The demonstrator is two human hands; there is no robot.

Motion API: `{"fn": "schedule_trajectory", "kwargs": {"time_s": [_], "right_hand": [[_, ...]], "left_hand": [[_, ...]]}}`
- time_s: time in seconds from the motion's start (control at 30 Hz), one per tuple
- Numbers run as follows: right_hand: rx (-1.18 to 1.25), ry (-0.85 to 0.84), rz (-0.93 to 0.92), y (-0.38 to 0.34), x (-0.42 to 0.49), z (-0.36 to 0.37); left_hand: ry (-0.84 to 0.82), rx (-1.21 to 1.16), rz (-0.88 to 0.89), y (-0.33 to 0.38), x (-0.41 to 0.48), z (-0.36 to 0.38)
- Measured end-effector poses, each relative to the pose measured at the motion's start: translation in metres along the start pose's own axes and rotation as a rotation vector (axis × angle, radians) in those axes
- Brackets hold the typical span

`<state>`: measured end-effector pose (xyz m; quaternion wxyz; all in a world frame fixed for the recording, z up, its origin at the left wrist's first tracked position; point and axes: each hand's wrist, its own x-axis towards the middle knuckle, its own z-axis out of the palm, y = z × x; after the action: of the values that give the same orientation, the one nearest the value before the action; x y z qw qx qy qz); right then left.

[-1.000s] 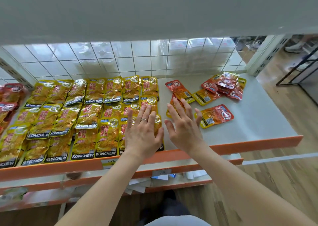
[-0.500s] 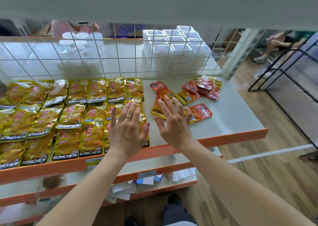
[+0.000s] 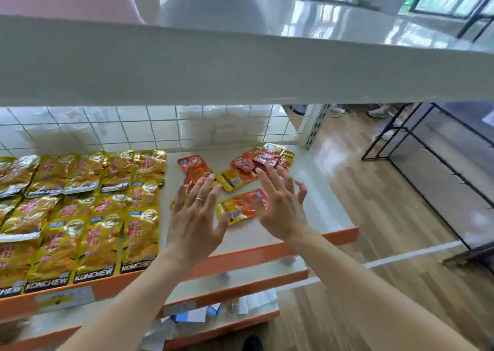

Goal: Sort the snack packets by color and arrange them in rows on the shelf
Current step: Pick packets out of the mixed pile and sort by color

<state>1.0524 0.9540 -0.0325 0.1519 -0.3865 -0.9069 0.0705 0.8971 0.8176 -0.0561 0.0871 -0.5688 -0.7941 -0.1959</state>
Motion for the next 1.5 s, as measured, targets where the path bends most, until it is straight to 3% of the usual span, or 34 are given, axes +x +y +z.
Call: {"fn": "schedule_trajectory", "kwargs": {"time_s": [0.33,0.43,0.83,1.0,1.17,1.37,1.5], "right_hand": [[0.011,-0.265,0.039,0.08,0.033,0.0],[0.001,-0.278,0.017,0.089,0.038,0.009],[0.101,0.03,-0.052,0.097,0.03,0.026],[0.007,-0.153,-0.073,0.098,0.035,0.028],[-0.011,-0.178,-0.075,0.096,0.029,0.022],[0.004,-0.28,-0.265,0.1,0.017,0.001],[-0.056,-0.357,-0.232,0.113,0.03,0.0]], "left_hand": [[-0.214,0.03,-0.113,0.046,0.038,0.049],[-0.178,0.065,-0.117,0.046,0.037,0.051],[0.001,0.105,-0.054,0.045,0.033,0.051],[0.004,0.089,-0.068,0.044,0.032,0.052],[0.018,0.015,-0.093,0.045,0.032,0.051],[0.059,-0.075,-0.11,0.043,0.033,0.049],[0.078,-0.149,-0.109,0.043,0.034,0.047]]}}
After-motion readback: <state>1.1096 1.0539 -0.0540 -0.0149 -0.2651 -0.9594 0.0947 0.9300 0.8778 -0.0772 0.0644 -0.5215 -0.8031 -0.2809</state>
